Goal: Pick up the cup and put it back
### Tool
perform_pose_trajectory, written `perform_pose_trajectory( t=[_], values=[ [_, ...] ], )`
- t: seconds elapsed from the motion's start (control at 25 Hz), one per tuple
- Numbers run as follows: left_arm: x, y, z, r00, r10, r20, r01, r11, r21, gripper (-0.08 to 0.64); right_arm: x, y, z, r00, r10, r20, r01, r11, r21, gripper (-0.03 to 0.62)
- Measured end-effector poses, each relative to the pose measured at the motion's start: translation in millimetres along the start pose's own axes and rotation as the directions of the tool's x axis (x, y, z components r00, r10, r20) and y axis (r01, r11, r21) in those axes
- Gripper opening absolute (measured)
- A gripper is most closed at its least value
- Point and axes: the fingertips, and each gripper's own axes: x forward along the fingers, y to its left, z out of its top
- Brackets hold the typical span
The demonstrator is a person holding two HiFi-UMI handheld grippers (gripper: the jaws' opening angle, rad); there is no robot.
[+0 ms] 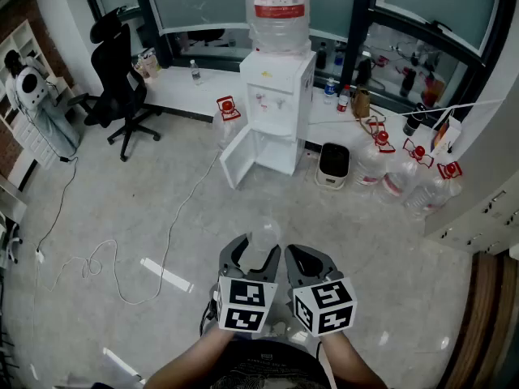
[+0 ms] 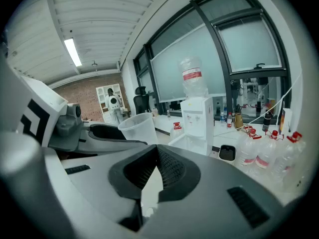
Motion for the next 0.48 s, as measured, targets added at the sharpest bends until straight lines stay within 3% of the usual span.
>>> perform_pose_trajectory(
  t=[0.48],
  values=[
    [62,41,9,0.999,-0.047,-0.012,0.046,0.999,-0.029,0.245,57,-30,20,0.999,-0.050,-0.018,0.051,0.998,0.026,0.021]
  ],
)
